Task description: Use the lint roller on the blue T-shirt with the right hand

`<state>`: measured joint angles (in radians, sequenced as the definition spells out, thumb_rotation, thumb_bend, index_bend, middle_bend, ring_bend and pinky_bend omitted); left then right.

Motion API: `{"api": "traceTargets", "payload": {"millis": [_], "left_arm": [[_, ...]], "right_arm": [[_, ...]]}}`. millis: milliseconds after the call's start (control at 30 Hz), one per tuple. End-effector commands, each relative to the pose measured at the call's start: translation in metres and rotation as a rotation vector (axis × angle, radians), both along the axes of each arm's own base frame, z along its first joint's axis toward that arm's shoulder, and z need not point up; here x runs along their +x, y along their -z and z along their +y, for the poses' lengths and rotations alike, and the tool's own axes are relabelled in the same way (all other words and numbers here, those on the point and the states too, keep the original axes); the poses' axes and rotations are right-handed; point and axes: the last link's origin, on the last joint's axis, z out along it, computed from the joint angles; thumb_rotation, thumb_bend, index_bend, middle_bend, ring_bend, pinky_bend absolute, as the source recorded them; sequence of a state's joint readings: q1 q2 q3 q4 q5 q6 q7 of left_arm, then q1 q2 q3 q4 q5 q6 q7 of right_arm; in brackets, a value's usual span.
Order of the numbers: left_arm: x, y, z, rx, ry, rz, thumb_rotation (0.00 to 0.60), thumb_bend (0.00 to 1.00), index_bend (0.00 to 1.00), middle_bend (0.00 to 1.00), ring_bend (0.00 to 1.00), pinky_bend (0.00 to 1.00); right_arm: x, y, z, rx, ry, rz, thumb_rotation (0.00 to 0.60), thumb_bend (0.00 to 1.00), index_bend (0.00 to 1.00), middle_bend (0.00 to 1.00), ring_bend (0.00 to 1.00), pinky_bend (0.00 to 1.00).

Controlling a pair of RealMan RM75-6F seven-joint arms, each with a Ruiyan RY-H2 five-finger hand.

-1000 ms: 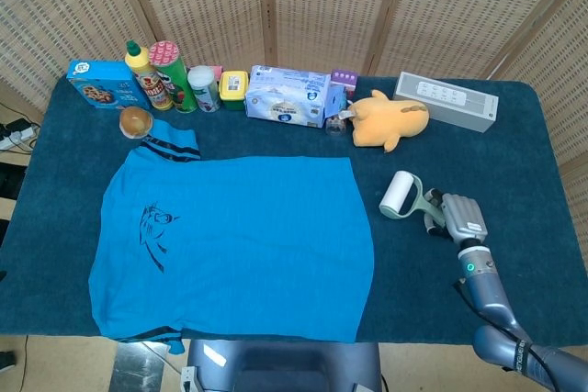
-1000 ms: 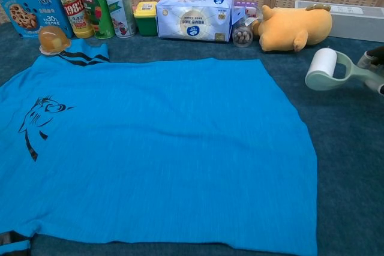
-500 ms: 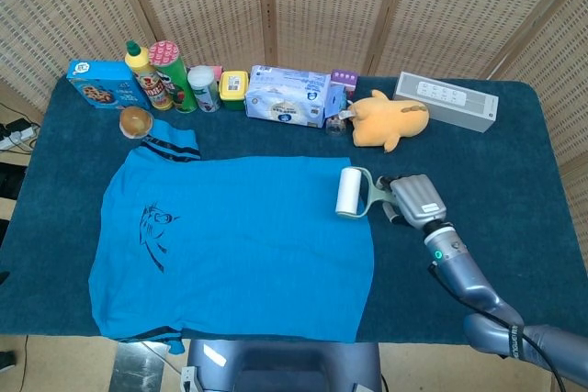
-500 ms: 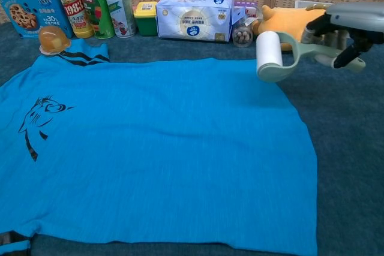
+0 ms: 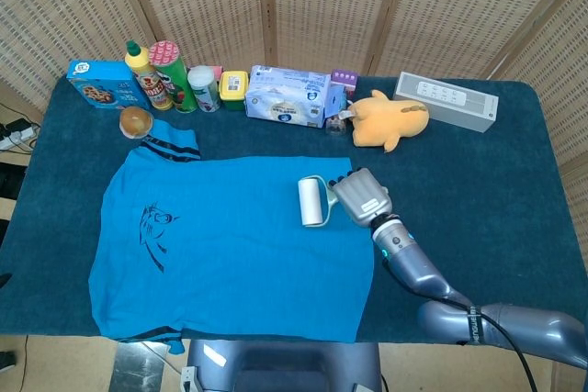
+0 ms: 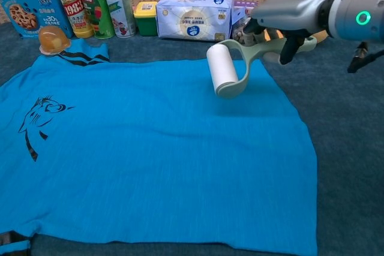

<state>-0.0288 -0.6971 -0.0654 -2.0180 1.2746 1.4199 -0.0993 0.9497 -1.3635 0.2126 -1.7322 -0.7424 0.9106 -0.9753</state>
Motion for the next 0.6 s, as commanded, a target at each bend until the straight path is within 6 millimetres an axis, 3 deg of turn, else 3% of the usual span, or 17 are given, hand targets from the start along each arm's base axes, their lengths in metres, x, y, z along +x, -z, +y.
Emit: {"api": "traceTargets", "payload": {"millis": [33,600], "left_arm": [[0.0,0.0,0.0,-0.004,0.001,0.0,0.6,0.12,0.0,0.0,0.0,0.12],[0.0,0.003,0.001,-0.022,0.002,0.002,0.6,0.12,0.0,0.0,0.0,0.12]], "right_arm": [[0.029,0.01,0.009,0.029,-0.014,0.079,0.6,1.0,0.53,0.64,0.66,0.85],[0.08,0.041,0.003,0.038,0.125,0.179,0.6,1.0,0.53,0.64,0.66,0.85]]}}
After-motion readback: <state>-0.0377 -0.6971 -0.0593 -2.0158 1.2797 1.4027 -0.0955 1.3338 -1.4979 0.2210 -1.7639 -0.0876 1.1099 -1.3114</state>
